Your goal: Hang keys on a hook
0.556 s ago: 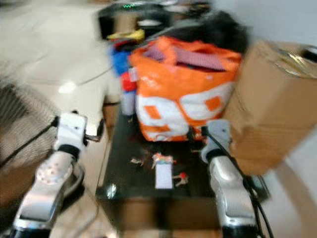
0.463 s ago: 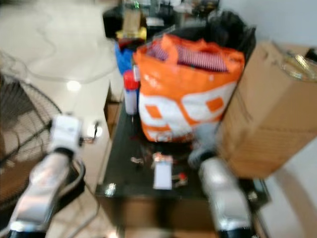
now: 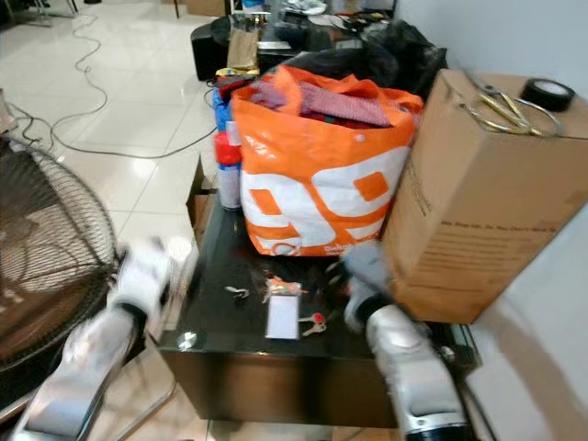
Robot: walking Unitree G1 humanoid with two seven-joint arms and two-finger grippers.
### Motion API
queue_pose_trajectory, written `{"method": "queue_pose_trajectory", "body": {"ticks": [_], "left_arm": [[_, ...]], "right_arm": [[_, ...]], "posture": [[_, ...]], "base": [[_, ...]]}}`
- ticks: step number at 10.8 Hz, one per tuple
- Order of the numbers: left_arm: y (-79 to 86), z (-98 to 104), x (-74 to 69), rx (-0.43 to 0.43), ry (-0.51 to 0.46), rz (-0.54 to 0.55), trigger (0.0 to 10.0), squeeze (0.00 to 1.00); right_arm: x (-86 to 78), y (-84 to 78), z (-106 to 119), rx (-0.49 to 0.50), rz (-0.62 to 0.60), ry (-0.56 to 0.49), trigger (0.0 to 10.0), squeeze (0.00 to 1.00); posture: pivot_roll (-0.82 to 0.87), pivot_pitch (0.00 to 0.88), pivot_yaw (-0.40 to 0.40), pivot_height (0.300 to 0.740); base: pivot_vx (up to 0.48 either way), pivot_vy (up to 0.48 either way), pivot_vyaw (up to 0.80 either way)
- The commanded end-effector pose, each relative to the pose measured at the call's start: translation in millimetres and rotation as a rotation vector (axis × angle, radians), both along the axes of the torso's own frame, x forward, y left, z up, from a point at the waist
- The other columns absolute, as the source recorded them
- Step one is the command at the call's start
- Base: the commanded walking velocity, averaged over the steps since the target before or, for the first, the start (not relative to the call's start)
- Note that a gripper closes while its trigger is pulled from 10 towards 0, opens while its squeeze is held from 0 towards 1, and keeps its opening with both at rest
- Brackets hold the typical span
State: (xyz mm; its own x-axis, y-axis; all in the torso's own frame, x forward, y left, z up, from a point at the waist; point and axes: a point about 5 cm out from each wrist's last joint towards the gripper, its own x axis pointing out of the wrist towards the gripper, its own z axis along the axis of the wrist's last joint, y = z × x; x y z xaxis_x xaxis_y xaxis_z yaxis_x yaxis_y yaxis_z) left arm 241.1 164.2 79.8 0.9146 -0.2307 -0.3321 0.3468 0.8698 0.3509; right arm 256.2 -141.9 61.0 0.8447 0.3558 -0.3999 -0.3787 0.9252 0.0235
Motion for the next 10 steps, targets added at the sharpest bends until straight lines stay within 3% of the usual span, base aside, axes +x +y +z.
{"method": "queue_pose_trajectory", "body": {"ticks": [1, 4, 6, 8, 10], "left_arm": [[-1.9, -2.4, -0.6, 0.029, 0.014, -0.046, 10.0, 0.94], [12.0, -3.0, -6.2, 0.074, 0.025, -0.071, 10.0, 0.95], [5.0, 2.5, -26.4, 0.008, 0.04, -0.156, 10.0, 0.94], [-1.3, 7.2, -36.6, -0.064, 0.063, -0.201, 10.0, 0.94], [-4.7, 9.8, -42.7, -0.081, 0.08, -0.241, 10.0, 0.94]], "right_arm": [[4.2, 3.7, -0.8, 0.011, 0.024, 0.017, 10.0, 0.0], [11.4, 9.5, -33.8, -0.05, 0.03, 0.16, 10.0, 0.0], [10.6, 14.8, -47.2, -0.046, 0.015, 0.217, 10.0, 0.0], [12.6, 11.4, -52.3, -0.047, -0.006, 0.238, 10.0, 0.0], [18.4, 11.4, -48.9, 0.096, -0.067, 0.249, 10.0, 0.0]], "posture": [[-0.03, 0.0, -0.035, 0.74], [-0.01, 0.018, -0.061, 0.74], [0.02, 0.094, -0.078, 0.74], [0.03, 0.133, -0.08, 0.74], [0.02, 0.141, -0.075, 0.74]], "base": [[0.0, 0.0, 0.0], [0.0, 0.0, 0.0], [0.0, 0.0, 0.0], [0.0, 0.0, 0.0], [0.0, 0.0, 0.0]]}}
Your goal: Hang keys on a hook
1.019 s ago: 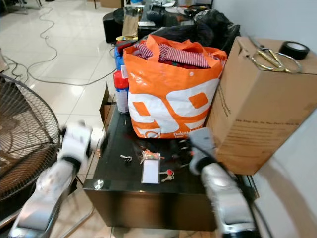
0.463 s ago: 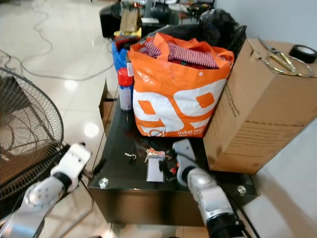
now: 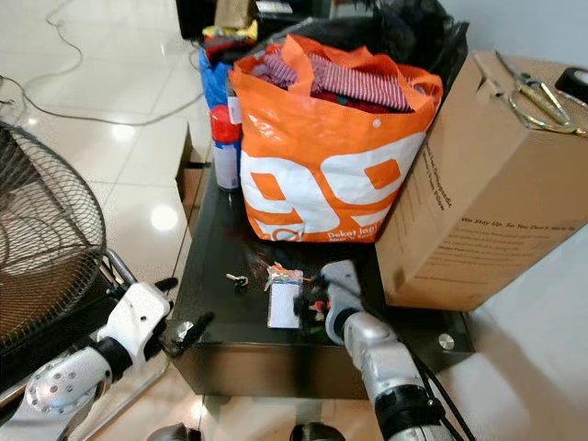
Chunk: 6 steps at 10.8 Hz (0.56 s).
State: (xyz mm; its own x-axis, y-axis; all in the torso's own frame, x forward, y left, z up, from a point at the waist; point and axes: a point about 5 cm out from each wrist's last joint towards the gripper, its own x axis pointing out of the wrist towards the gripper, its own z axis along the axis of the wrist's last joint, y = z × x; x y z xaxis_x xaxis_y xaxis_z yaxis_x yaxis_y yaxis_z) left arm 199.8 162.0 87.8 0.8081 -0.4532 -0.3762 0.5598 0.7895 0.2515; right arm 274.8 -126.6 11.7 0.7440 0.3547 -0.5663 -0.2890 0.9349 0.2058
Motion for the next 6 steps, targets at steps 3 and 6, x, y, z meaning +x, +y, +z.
{"method": "queue_pose_trajectory", "body": {"ticks": [3, 6], "left_arm": [[-6.3, 4.5, -0.2, -0.01, 0.006, -0.025, 10.0, 0.95], [-9.5, 5.4, -0.1, -0.014, 0.018, -0.037, 10.0, 0.95]], "right_arm": [[1.9, -4.6, -5.1, -0.035, -0.015, 0.01, 0.0, 0.0], [-0.5, -13.0, -12.0, -0.067, -0.004, 0.032, 0.0, 0.0]], "posture": [[0.03, 0.142, -0.071, 0.74], [0.02, 0.143, -0.07, 0.74]], "base": [[0.0, 0.0, 0.0], [0.0, 0.0, 0.0]]}}
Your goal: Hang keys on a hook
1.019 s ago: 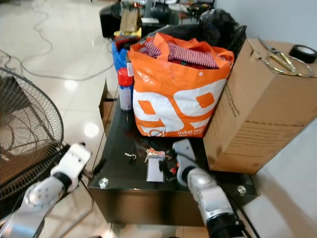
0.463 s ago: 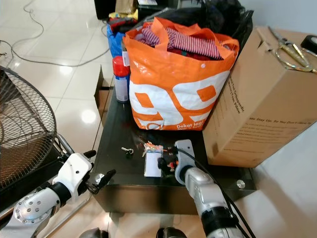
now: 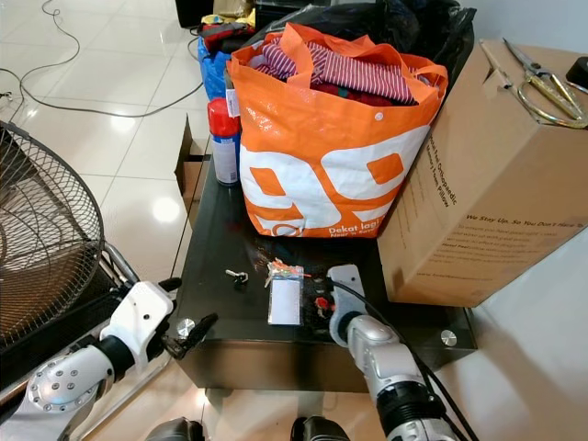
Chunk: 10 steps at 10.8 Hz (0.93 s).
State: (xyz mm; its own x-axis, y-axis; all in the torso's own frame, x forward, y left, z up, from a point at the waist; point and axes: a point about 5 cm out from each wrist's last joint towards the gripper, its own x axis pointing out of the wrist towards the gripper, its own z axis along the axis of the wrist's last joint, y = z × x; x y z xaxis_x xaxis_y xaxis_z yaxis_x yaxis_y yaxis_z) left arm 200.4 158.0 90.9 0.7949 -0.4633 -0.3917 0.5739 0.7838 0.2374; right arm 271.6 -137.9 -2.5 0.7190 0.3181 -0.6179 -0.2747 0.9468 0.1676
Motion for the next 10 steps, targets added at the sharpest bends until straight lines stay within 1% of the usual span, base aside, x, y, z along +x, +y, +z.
{"method": "queue_pose_trajectory", "body": {"ticks": [1, 10], "left_arm": [[-5.9, 2.4, -0.7, -0.012, 0.0, -0.028, 10.0, 0.94], [-7.0, 3.3, -1.2, -0.017, 0.006, -0.035, 10.0, 0.95]], "right_arm": [[2.7, -2.9, 1.4, -0.012, -0.001, -0.011, 0.0, 0.0], [-1.8, -3.8, -6.8, -0.012, 0.001, 0.016, 0.0, 0.0]], "posture": [[0.02, 0.143, -0.07, 0.74], [0.02, 0.142, -0.07, 0.74]], "base": [[0.0, 0.0, 0.0], [0.0, 0.0, 0.0]]}}
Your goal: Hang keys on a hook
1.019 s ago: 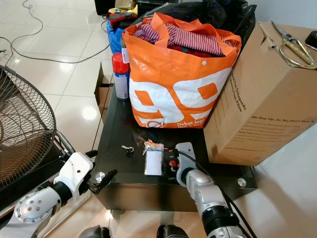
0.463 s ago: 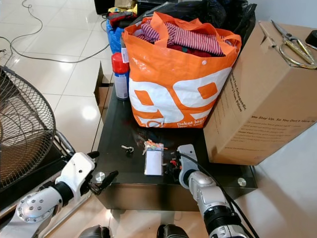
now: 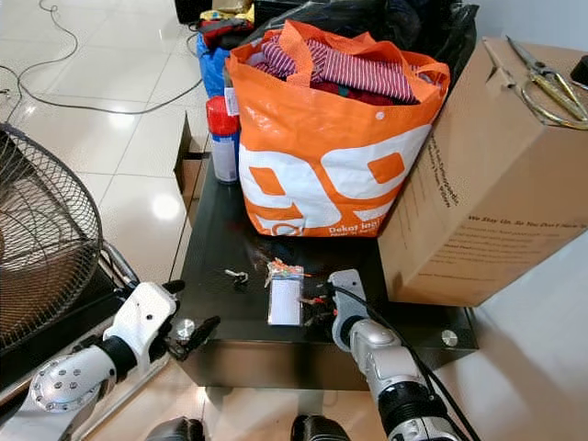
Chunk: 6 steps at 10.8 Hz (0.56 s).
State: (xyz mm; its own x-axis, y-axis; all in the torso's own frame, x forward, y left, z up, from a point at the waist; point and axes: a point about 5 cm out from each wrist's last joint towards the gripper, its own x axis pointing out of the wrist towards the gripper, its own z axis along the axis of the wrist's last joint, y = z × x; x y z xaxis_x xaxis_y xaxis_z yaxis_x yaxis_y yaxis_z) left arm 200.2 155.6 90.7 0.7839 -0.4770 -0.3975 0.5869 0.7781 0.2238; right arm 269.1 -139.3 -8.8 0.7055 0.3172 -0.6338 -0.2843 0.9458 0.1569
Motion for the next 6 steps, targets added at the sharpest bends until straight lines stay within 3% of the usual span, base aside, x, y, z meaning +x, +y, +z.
{"method": "queue_pose_trajectory", "body": {"ticks": [1, 6], "left_arm": [[-4.5, 4.1, -0.8, -0.01, -0.008, -0.022, 10.0, 0.95], [-6.1, 3.4, 2.6, -0.006, -0.017, -0.021, 10.0, 0.95]], "right_arm": [[0.7, -2.5, -0.7, 0.007, -0.015, 0.002, 0.0, 0.0], [2.2, -8.3, 1.2, 0.001, -0.033, -0.016, 0.0, 0.0]], "posture": [[0.03, 0.143, -0.069, 0.74], [0.02, 0.138, -0.068, 0.74]], "base": [[0.0, 0.0, 0.0], [0.0, 0.0, 0.0]]}}
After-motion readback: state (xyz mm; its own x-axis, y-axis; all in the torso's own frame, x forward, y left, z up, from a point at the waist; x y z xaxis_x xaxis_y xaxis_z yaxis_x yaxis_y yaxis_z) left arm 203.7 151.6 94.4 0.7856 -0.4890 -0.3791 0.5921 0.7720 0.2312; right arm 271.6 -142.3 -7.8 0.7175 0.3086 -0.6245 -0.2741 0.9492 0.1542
